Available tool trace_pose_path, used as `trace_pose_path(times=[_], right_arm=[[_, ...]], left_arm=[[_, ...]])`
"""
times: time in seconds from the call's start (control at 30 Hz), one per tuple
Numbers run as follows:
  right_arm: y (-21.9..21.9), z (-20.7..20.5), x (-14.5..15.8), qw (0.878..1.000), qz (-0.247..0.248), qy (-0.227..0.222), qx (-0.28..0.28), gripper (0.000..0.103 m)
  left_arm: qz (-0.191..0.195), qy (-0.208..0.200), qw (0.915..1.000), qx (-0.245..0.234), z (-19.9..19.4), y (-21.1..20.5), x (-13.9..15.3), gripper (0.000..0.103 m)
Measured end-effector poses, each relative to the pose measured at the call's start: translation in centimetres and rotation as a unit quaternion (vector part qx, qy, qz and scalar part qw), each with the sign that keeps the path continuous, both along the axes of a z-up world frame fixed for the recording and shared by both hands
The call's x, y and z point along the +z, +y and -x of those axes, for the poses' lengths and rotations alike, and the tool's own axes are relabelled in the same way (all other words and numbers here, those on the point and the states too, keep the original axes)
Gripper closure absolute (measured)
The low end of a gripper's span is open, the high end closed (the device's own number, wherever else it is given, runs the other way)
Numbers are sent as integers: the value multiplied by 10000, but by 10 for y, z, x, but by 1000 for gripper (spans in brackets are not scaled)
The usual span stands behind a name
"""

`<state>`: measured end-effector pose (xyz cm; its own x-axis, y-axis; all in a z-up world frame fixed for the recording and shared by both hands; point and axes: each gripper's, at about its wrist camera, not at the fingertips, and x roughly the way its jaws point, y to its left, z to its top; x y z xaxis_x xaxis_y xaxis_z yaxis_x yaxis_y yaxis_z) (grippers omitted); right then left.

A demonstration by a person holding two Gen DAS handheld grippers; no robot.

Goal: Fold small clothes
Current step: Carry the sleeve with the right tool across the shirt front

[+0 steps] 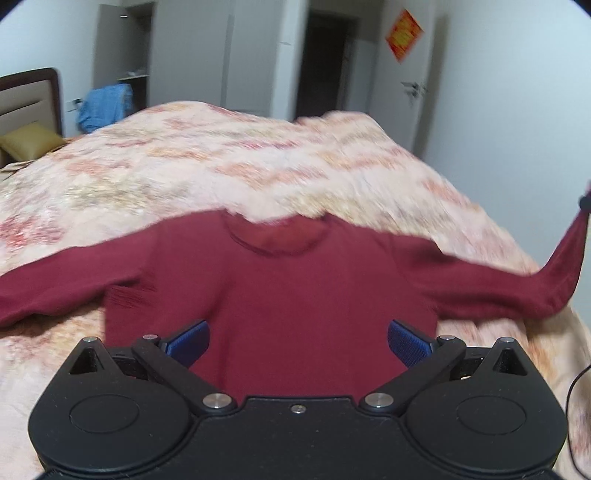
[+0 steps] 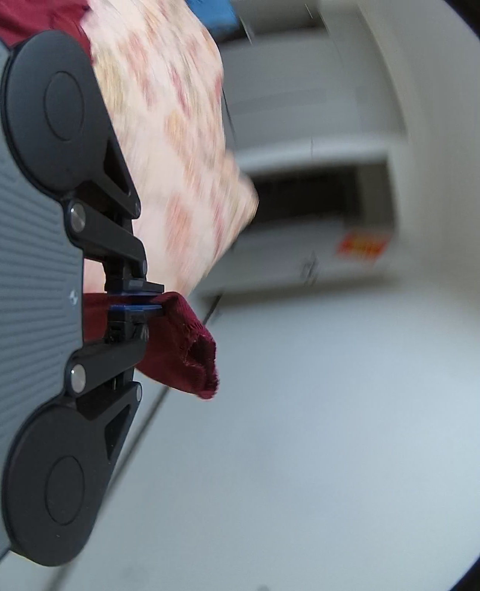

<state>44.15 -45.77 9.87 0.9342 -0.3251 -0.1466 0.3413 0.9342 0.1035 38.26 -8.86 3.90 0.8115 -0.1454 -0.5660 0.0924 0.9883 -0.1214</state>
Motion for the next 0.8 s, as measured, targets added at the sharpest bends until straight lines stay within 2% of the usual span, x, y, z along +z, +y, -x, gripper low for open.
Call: trace_pose_path(times=[0.1,0.27,0.37,0.5,0.6,0.67,0.73,0.77,0.8], right_arm=[[63,-22,18,9953,571,-162,768,98],[166,-56,20,9747,1000,-46,1996,98],[221,-71,3,9589,1217,207,2555,98],[287,-75,-33,9340,1545,797,3120,98],[316,-65,-59,9182,1788,1146,3345,98],[323,-53,-71,9117,1874,1268,3428,97],[323,-44,-74,9052,1934,1273,3563,92],[321,-40,-73,9025,1924,1261,3642,79],[315,-37,-72,9004,1905,1240,3711,57]], left_arm=[[6,-181,9992,350,0,24,10,1],[-41,-479,9938,999,3,70,25,1],[39,-499,9902,1303,-1,98,29,1],[-64,-498,9870,1525,-9,123,27,1],[-94,-399,9881,1480,-17,129,17,1],[-31,-327,9899,1380,-22,128,8,1],[57,-260,9921,1230,-29,121,-1,1],[106,-207,9932,1140,-34,117,-5,1],[164,-145,9944,1037,-38,112,-9,1]])
